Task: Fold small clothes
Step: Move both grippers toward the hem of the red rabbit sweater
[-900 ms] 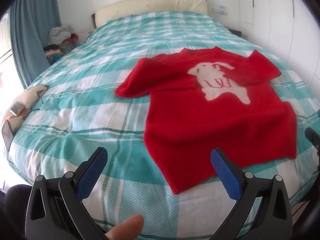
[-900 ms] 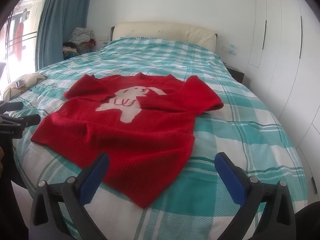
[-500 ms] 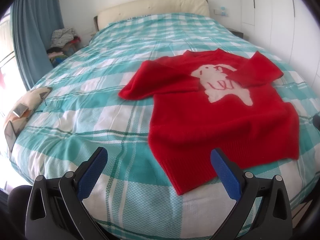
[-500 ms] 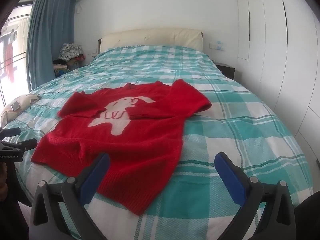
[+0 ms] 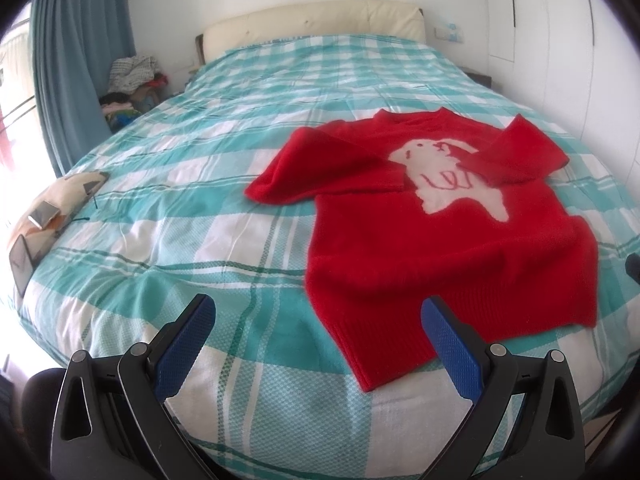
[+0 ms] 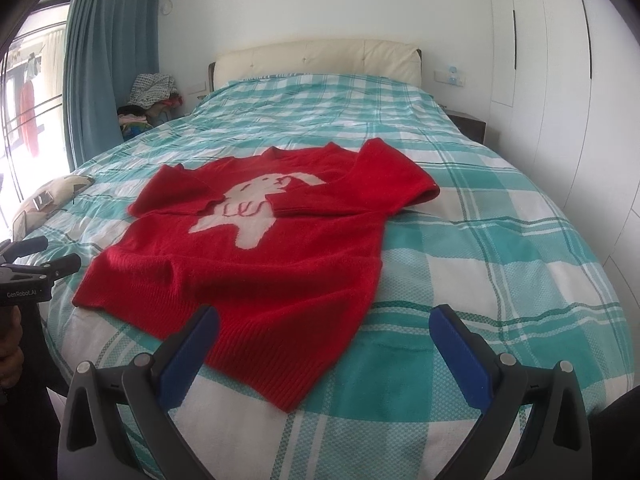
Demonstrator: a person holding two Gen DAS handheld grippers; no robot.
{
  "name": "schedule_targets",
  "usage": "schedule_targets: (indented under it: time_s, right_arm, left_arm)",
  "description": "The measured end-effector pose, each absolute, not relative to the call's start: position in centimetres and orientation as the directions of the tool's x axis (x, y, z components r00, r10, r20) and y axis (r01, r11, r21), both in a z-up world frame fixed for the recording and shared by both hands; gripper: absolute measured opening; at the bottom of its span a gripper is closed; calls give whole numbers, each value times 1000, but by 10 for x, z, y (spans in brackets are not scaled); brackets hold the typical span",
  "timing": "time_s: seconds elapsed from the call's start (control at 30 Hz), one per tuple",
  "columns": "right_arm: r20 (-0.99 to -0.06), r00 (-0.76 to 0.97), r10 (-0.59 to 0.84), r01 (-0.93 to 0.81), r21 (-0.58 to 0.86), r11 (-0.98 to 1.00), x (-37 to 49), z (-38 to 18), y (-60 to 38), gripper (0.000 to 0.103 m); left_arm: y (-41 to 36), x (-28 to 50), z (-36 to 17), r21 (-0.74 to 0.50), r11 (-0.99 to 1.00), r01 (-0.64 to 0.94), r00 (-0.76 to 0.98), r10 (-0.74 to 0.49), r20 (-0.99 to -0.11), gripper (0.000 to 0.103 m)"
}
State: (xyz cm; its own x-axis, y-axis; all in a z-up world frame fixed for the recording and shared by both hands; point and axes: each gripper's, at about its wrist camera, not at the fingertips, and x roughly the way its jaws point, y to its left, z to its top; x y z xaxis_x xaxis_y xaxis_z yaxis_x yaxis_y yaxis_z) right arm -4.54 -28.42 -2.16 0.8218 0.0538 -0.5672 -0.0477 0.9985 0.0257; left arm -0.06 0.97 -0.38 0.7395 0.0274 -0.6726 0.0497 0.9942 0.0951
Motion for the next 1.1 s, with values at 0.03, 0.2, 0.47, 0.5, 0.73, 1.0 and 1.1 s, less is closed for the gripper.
schedule_targets:
  time_s: [0.03,0.2,0.47,0.5,0.73,1.0,1.1]
  right_arm:
    - [-567,822,53,-43,31,999,-46,-21,-285,103]
    - [-630,776,41,-10,52,999,-41,-38,-292,103]
    - [-644,765,18,71,112,991,-46,-45,-303,103]
    - [-642,766,8,78,106,991,-47,-44,-302,103]
    - [-617,786,-51,60,-7,998,-57,-46,-286,103]
    - [-634,769,-79,82,-25,996,-55,-54,-289,103]
    - [-619,780,-91,103,-16,995,-58,-47,-296,103]
  left_arm:
    - [9,-1,-5,97,994,48,743,29,-669,103]
    - [8,1,-12,102,994,47,744,33,-667,103]
    - [8,-4,-20,85,996,37,746,28,-665,103]
    - [9,-4,-19,78,996,33,750,27,-661,103]
    - [15,1,-22,52,999,17,734,23,-679,103]
    - [21,-2,-28,51,999,4,707,34,-706,103]
    - [41,-9,-36,-39,999,-33,664,-8,-747,103]
